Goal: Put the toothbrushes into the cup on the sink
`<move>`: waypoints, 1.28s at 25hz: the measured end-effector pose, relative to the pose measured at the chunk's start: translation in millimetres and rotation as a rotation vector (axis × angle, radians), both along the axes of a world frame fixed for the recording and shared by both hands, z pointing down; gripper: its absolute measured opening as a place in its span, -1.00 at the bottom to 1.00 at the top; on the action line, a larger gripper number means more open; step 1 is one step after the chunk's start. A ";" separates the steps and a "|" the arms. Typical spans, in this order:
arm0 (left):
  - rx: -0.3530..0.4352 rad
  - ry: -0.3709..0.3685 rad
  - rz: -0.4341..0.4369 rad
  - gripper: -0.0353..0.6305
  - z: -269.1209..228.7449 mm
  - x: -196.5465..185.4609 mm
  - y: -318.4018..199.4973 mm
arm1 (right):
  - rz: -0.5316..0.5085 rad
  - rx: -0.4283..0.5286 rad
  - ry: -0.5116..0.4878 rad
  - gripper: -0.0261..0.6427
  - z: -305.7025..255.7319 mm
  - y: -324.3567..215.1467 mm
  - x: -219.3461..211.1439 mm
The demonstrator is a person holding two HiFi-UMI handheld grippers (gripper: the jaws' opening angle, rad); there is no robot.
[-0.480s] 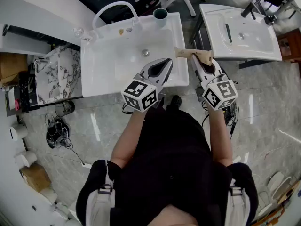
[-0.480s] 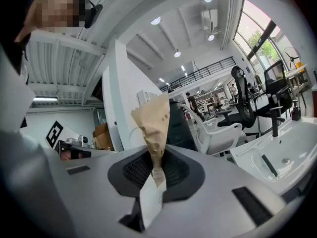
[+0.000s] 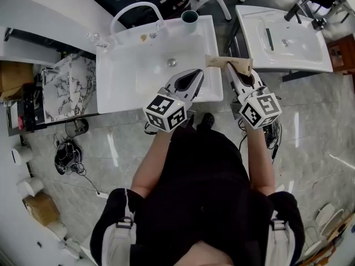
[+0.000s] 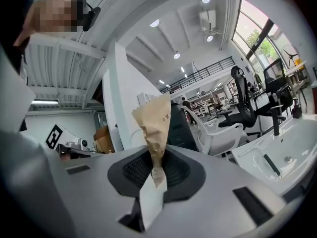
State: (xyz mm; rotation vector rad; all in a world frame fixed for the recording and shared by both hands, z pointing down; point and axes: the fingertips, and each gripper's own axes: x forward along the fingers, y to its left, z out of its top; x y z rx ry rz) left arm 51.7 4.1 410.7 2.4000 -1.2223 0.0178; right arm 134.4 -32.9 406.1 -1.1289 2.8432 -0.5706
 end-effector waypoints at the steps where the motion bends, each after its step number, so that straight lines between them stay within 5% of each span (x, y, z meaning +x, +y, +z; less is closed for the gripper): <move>1: 0.001 0.000 -0.002 -0.87 -0.5 -0.6 0.1 | -0.001 0.002 -0.006 -0.74 -1.3 -0.2 0.0; 32: 0.001 0.010 -0.001 -0.87 -12.2 -30.6 -34.7 | 0.006 0.017 -0.030 -0.72 -24.9 -42.2 -30.2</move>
